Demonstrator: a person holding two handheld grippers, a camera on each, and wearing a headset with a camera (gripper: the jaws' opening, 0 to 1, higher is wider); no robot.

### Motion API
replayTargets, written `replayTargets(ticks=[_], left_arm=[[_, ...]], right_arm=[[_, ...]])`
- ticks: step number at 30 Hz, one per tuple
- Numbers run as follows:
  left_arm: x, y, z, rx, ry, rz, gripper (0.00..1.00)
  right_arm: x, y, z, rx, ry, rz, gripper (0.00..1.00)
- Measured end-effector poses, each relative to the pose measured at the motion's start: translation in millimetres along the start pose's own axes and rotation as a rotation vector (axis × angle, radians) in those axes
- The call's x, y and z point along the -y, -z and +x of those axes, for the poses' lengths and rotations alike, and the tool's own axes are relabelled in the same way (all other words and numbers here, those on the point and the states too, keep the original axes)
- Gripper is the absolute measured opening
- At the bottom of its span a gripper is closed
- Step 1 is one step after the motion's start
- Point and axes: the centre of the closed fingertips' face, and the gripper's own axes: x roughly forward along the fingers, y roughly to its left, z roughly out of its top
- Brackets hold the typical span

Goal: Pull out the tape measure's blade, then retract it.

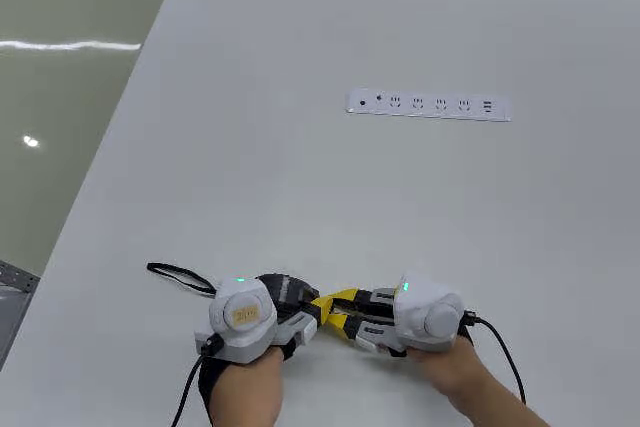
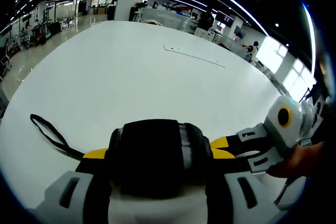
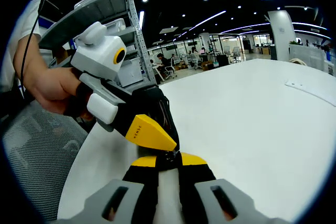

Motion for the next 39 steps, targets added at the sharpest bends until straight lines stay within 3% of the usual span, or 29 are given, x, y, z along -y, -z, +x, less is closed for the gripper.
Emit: replayTargets(ticks=[4, 7, 11, 20, 29, 39], left_arm=[[0.3, 0.7, 0.3, -0.003, 0.007, 0.016, 0.73], [-0.3, 0.2, -0.3, 0.002, 0.016, 0.004, 0.73], [1.3, -0.7, -1.2, 0.009, 0.024, 0.066, 0.73], [6.5, -3.5, -3.5, 0.031, 0.060, 0.087, 0.78], [6.8, -3.4, -5.0, 0.030, 0.063, 0.099, 0.78], [7.9, 0.3, -8.1, 0.034, 0.082, 0.135, 0.78]], right_arm=[[-2.8, 5.4, 1.8, -0.033, -0.005, -0.024, 0.15], [-1.8, 4.2, 1.1, -0.025, 0.002, -0.012, 0.15], [-2.0, 3.9, 0.4, -0.025, 0.005, -0.006, 0.15], [-1.7, 2.3, -1.4, -0.021, 0.014, 0.001, 0.19], [-2.7, 2.4, -0.8, -0.022, 0.011, 0.006, 0.21], [-2.8, 2.3, -14.1, 0.000, 0.032, 0.029, 0.22]])
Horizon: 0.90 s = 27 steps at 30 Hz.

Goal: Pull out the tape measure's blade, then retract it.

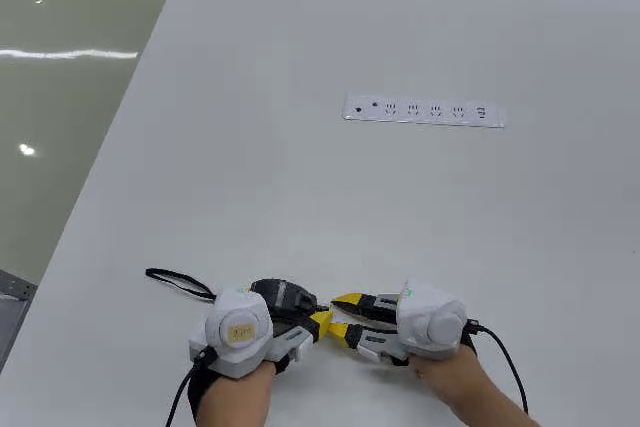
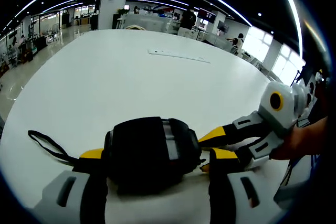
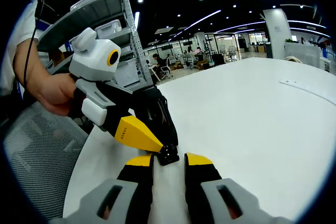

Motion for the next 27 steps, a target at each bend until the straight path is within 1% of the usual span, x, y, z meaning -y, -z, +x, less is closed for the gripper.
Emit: replayTargets(ticks=[4, 8, 12, 18, 21, 27], left_arm=[[1.8, -1.5, -4.2, 0.005, 0.012, 0.019, 0.78], [3.8, -0.8, -7.1, 0.012, 0.023, 0.054, 0.79], [4.1, 1.1, -9.6, 0.010, 0.028, 0.085, 0.79], [4.9, 3.7, -14.1, 0.007, 0.038, 0.093, 0.79], [6.1, 4.7, -16.1, 0.006, 0.045, 0.109, 0.79], [4.0, 5.2, -20.5, 0.009, 0.048, 0.111, 0.79]], right_arm=[[-2.3, 2.5, -5.1, 0.002, 0.009, 0.008, 0.22], [-2.8, 2.4, -10.9, 0.009, 0.026, 0.020, 0.23], [-3.1, -0.8, -16.1, 0.021, 0.044, 0.022, 0.24], [-2.7, -2.3, -22.3, 0.034, 0.076, 0.035, 0.25], [-3.7, -2.5, -23.7, 0.035, 0.085, 0.033, 0.25], [-4.0, -4.5, -28.1, 0.038, 0.110, 0.039, 0.26]])
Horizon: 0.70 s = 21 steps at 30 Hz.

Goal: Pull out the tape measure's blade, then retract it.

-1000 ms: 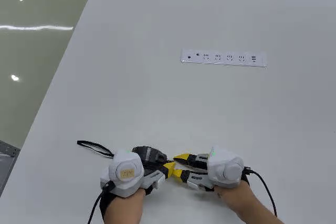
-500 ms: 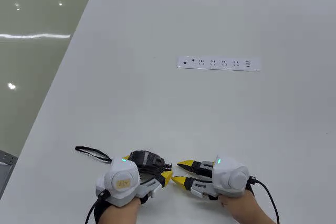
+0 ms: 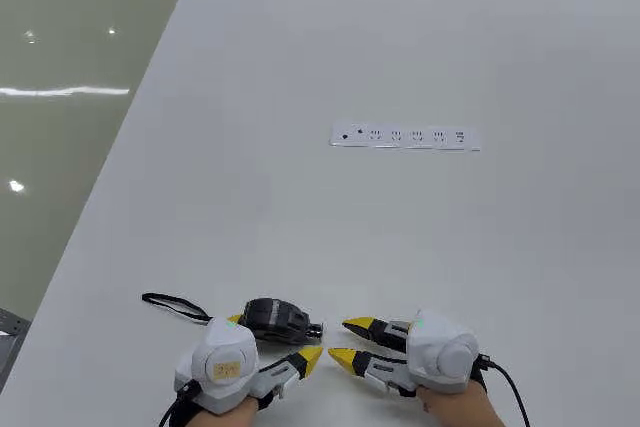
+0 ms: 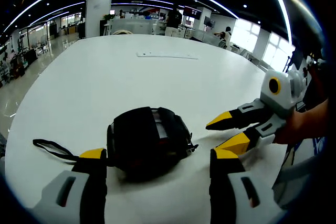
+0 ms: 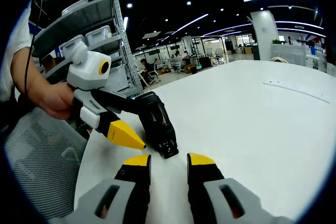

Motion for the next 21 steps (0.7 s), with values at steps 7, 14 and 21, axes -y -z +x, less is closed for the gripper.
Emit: replayTargets(ticks=[7, 14, 21], left_arm=[[1.5, -0.3, -3.9, 0.007, 0.018, -0.002, 0.79], [7.7, -0.8, -7.3, 0.012, 0.040, -0.003, 0.79], [8.1, -1.0, -10.9, 0.017, 0.050, -0.001, 0.77]], right_arm=[[-1.2, -2.1, -6.2, 0.005, 0.031, 0.007, 0.28], [-1.3, 0.7, -11.2, -0.003, 0.064, 0.031, 0.29], [-3.6, -1.3, -17.6, -0.005, 0.075, 0.031, 0.29]])
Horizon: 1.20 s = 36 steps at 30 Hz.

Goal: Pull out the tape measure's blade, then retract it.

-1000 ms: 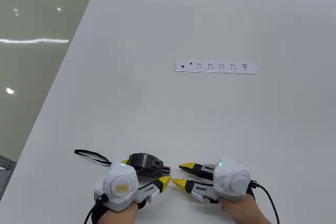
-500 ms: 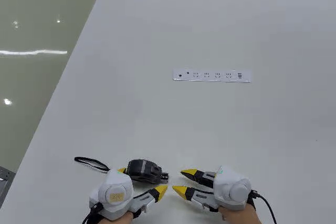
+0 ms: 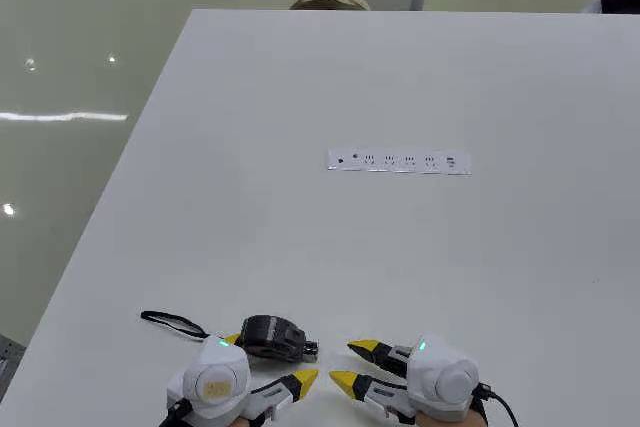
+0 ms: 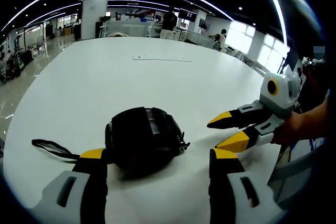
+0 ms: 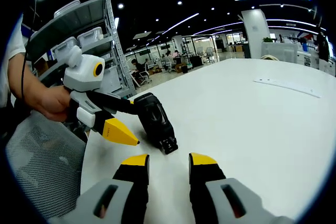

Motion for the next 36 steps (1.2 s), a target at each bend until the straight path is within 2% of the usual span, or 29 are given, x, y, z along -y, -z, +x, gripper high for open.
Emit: replayTargets(ticks=[12, 15, 26, 30, 36], left_arm=[[1.2, 3.6, -11.2, 0.010, 0.067, 0.004, 0.78], [2.6, 3.4, -16.4, 0.020, 0.097, -0.022, 0.78], [4.7, 0.4, -33.7, 0.038, 0.136, -0.002, 0.77], [6.0, 4.2, -40.0, 0.037, 0.143, 0.028, 0.78], [2.0, 9.4, -48.7, 0.041, 0.151, 0.020, 0.78]], right_arm=[[-1.6, -4.8, -22.0, 0.017, 0.036, -0.011, 0.32], [-1.2, -3.0, -29.3, 0.018, 0.045, -0.012, 0.33], [-0.6, -1.3, -54.4, 0.023, 0.078, -0.026, 0.36], [-3.1, -1.0, -61.3, 0.023, 0.086, -0.038, 0.37], [-6.6, 0.9, -70.2, 0.022, 0.096, -0.046, 0.38]])
